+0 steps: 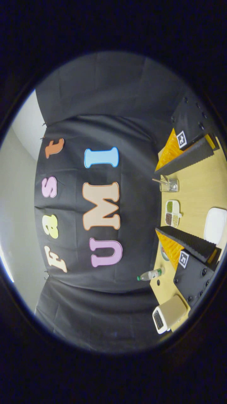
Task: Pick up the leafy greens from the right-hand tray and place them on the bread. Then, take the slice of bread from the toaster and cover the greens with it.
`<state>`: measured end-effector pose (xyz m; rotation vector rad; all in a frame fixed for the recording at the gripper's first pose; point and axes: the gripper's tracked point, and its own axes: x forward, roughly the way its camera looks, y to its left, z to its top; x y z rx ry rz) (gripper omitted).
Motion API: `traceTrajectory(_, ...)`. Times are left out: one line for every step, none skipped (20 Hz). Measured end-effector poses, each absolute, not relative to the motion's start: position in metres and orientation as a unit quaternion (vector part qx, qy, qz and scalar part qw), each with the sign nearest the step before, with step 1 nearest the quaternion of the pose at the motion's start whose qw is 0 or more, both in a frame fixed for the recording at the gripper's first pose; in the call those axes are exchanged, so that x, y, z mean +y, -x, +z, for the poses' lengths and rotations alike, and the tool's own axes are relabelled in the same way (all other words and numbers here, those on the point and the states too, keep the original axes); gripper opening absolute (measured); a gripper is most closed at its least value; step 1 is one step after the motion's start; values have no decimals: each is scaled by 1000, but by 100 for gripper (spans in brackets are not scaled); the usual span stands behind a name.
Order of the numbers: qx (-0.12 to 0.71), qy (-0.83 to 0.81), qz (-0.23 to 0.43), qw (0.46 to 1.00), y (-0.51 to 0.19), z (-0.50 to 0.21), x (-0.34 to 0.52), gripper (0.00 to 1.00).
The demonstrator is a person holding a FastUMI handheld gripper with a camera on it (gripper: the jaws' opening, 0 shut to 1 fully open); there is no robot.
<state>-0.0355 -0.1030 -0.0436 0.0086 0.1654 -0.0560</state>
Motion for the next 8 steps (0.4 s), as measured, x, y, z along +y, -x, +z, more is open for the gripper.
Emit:
traceTrajectory(76,-3,-30,997,35,-39,-105,100)
traceTrajectory(72,-1,-31,997,35,-36,-106,100)
traceTrajectory(66,-1,-32,997,34,-31,-106,100)
traceTrajectory(58,-1,-33,998,35,-26,-106,100)
traceTrajectory(53,-2,-32,998,34,-21,-105,100)
traceTrajectory(47,-1,-34,998,35,-18,-107,100)
traceTrajectory(45,-1,-33,998,34,-16,-105,100)
traceTrajectory(42,0,-32,999,34,-12,-103,100)
